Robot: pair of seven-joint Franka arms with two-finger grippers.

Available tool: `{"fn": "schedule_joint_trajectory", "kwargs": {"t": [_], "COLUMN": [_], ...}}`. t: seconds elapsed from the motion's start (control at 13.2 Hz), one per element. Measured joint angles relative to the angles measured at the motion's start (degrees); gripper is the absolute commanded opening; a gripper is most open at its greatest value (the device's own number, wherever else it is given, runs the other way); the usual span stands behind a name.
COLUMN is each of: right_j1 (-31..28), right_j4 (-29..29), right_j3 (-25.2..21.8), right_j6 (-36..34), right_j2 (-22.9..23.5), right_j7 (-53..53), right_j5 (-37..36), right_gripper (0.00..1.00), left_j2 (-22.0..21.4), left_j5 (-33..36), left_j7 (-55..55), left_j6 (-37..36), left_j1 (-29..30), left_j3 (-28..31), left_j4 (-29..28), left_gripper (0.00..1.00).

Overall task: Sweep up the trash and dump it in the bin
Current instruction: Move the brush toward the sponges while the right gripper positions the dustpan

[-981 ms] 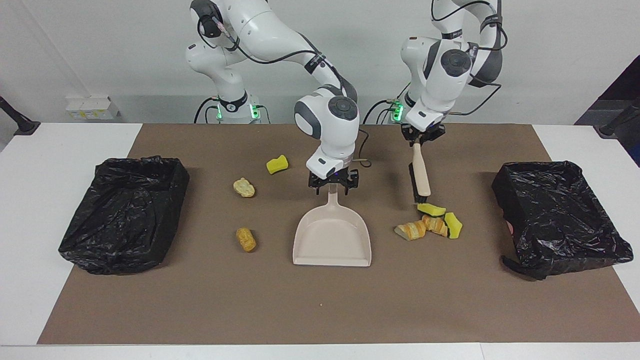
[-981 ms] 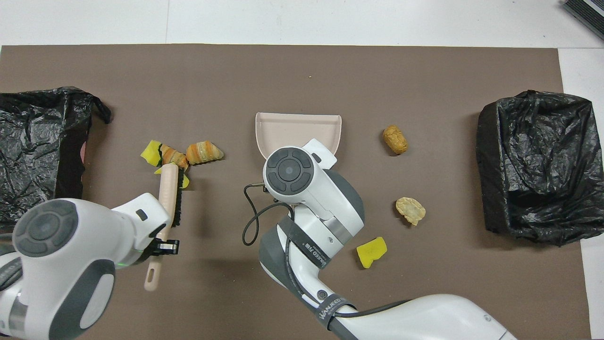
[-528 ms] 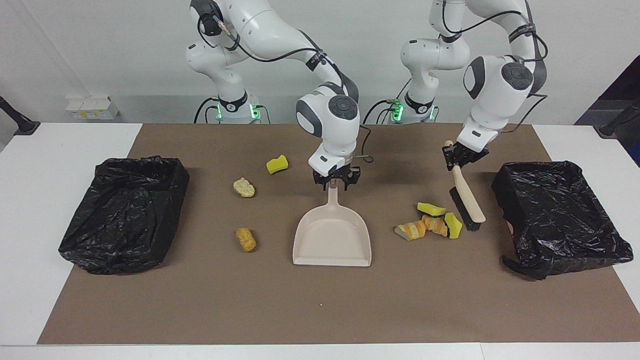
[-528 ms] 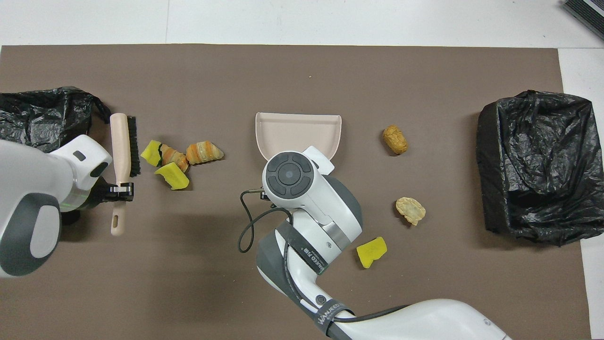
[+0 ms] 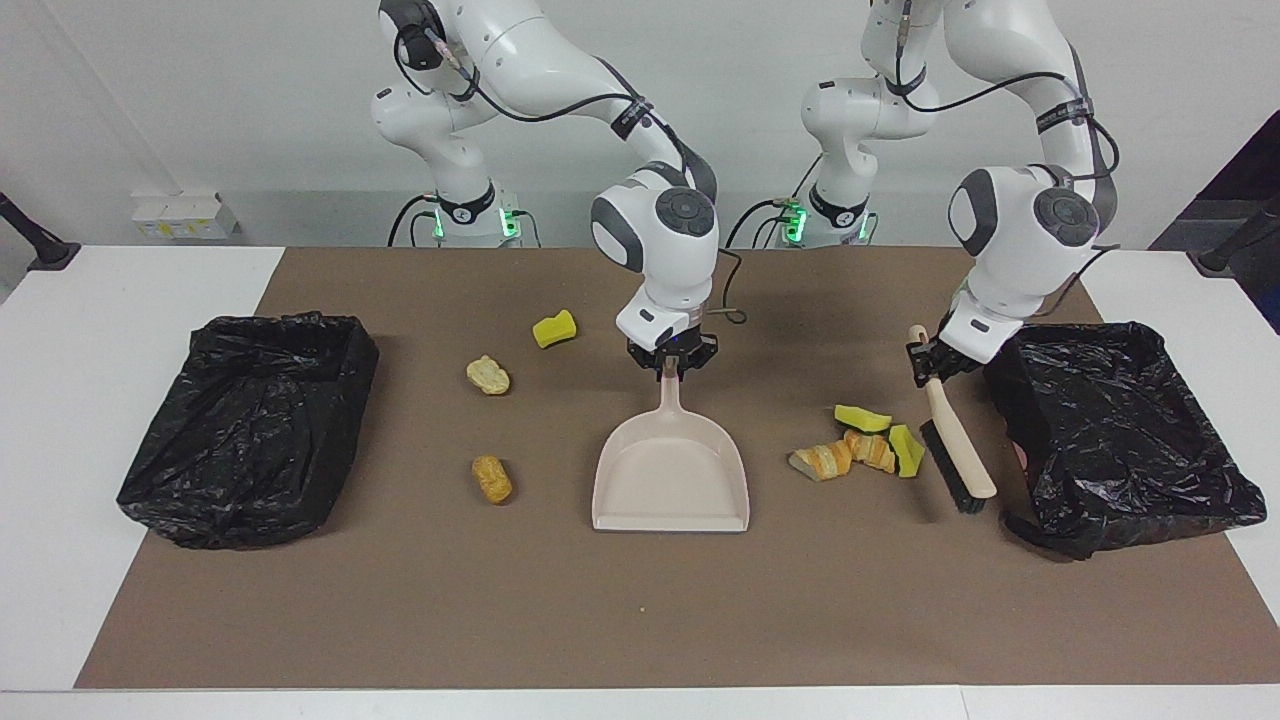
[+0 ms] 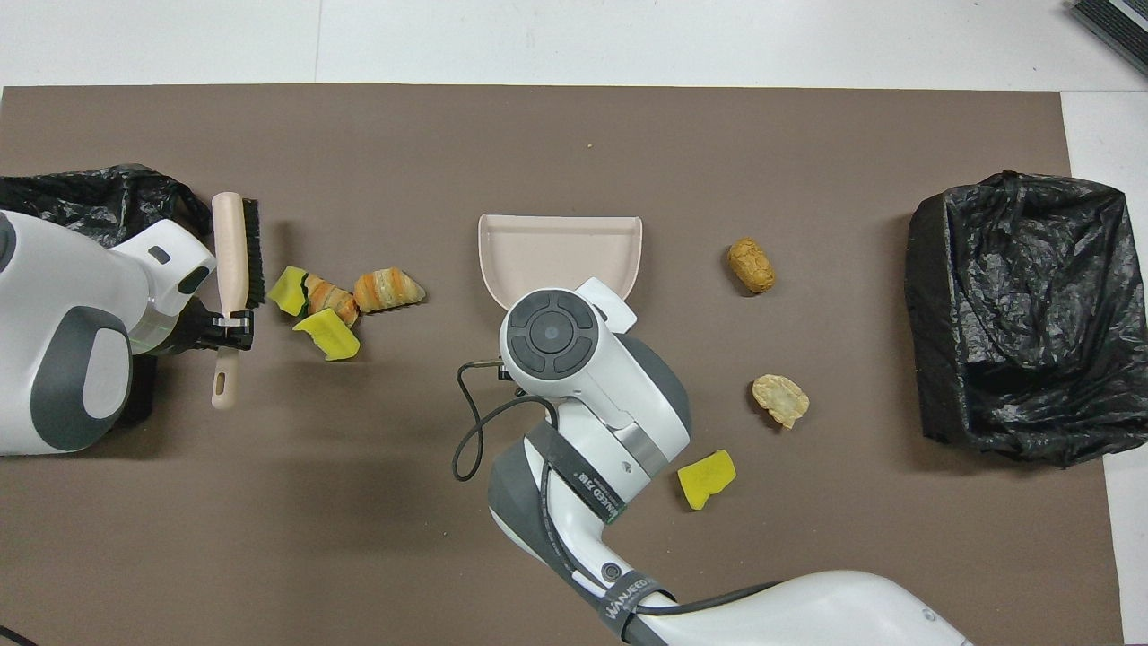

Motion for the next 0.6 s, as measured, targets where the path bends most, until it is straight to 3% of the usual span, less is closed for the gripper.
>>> {"fn": "schedule_joint_trajectory", "kwargs": {"t": [0.23,0.6], "right_j1": [-0.02,-0.51], "right_j4": [0.00,-0.05], "right_j3": [-0.01,-0.33], "right_j6": [0.00,-0.03], "right_j2": [-0.42,-2.24], "right_j7": [-2.05,-20.72], "right_j5": [-0.06,-0.06], "right_gripper": [0.00,0.00], "left_j2": [1.53,1.23], "left_j5": [0.00,-0.01], "left_j7": [0.73,-1.21], "left_j6": [0.46,-1.88], "left_j1": [1.23,-0.13], "left_j3": [0.00,-1.40], "left_j4": [-0.07,-1.20], "left_gripper": [0.00,0.00]}}
